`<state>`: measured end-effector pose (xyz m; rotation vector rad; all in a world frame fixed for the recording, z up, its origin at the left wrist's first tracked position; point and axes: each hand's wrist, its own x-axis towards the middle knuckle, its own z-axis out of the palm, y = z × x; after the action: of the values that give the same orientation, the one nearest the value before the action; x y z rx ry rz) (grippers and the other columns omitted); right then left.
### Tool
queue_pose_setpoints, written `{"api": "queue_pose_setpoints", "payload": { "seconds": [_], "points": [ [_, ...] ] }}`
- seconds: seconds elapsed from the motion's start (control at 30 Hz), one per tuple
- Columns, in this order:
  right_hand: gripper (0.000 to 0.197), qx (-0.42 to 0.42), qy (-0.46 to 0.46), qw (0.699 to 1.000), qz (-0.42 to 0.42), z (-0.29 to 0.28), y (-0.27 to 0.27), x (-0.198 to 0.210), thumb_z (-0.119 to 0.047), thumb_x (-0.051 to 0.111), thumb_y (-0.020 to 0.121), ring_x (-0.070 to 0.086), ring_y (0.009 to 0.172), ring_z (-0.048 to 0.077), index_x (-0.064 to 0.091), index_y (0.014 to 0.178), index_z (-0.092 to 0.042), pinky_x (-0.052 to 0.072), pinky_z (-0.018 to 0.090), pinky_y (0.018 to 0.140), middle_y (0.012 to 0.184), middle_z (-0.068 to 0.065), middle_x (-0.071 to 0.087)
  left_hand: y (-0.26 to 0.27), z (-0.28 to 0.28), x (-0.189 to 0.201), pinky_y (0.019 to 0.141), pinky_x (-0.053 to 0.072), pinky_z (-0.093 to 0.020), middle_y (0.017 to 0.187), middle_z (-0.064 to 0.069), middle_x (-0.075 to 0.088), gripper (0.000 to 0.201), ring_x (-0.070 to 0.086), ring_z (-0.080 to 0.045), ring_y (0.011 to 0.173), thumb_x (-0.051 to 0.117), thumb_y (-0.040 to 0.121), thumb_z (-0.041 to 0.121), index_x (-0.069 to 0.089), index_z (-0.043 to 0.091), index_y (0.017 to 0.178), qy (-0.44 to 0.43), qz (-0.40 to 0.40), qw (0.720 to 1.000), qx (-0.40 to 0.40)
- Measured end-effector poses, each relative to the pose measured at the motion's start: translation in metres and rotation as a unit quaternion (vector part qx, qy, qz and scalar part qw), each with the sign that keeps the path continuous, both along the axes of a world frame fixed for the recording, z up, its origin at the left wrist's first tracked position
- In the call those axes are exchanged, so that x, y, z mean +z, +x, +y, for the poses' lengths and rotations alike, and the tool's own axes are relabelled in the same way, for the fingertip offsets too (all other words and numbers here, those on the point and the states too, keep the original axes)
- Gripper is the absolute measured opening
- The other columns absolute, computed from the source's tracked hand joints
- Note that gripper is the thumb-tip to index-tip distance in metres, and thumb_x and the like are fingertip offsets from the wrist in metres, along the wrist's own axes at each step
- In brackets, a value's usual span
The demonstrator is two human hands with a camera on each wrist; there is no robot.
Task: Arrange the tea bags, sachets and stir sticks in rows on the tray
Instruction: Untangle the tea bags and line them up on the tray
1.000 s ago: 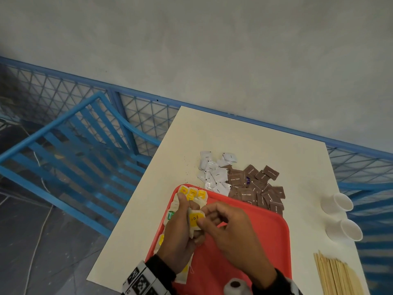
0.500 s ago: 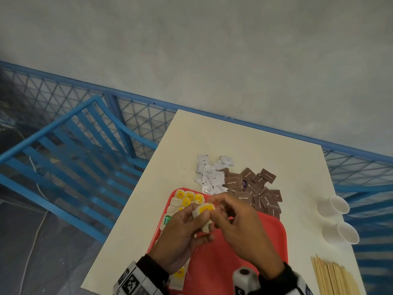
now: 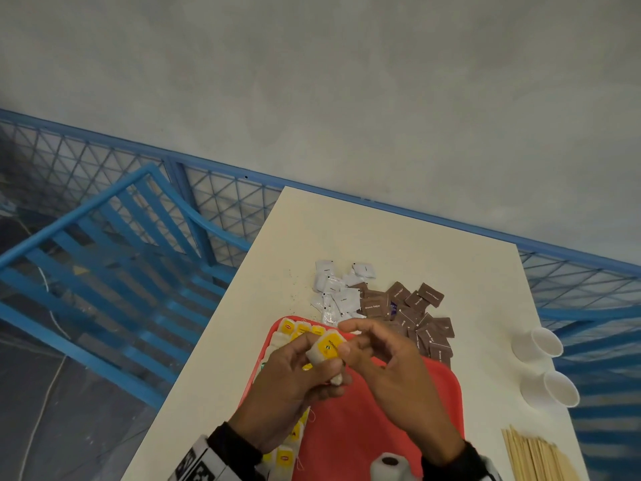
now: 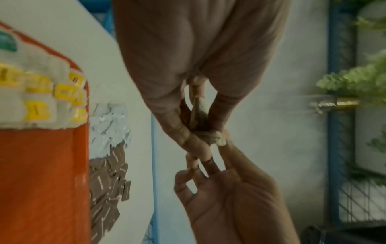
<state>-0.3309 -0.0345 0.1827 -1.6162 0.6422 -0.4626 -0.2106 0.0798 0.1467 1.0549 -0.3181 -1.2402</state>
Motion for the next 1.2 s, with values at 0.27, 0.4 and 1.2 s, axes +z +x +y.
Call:
{"api": "queue_pose_setpoints", "payload": {
  "seconds": [0.27, 0.4, 1.2],
  "points": [
    [0.002, 0.066, -0.070, 0.995, 0.009, -0.016, 0.000, 0.010, -0.017, 0.075, 0.084, 0.061, 0.074, 0.015, 0.074, 0.086, -0.017, 0.046, 0.022, 0.066, 0.081, -0.001, 0.069, 0.001, 0.005, 0.012, 0.076, 0.057, -0.038, 0.090, -0.013, 0.069, 0.026, 0.069, -0.029, 0.078, 0.075, 0.083, -0.004, 0.068, 0.003, 0.107, 0.018, -0.114, 0.990, -0.078],
    [0.014, -0.013, 0.082, 0.995, -0.060, -0.022, -0.002, 0.017, -0.017, 0.068, 0.086, 0.058, 0.066, 0.012, 0.067, 0.093, -0.005, 0.046, 0.022, 0.061, 0.076, 0.005, 0.064, 0.003, 0.008, 0.010, 0.068, 0.055, -0.032, 0.100, -0.015, 0.067, 0.032, 0.068, -0.027, 0.076, 0.071, 0.080, -0.005, 0.068, 0.005, 0.111, 0.018, -0.036, 0.993, -0.110],
    [0.019, 0.065, -0.149, 0.986, 0.042, -0.006, 0.027, 0.018, -0.044, 0.072, 0.084, 0.061, 0.072, 0.005, 0.075, 0.090, -0.026, 0.045, 0.031, 0.058, 0.085, -0.007, 0.069, 0.043, 0.014, 0.038, 0.057, 0.035, -0.041, 0.083, -0.023, 0.062, 0.016, 0.038, -0.029, 0.057, 0.070, 0.084, 0.030, 0.072, 0.014, 0.082, 0.008, -0.304, 0.948, 0.090]
  ]
}}
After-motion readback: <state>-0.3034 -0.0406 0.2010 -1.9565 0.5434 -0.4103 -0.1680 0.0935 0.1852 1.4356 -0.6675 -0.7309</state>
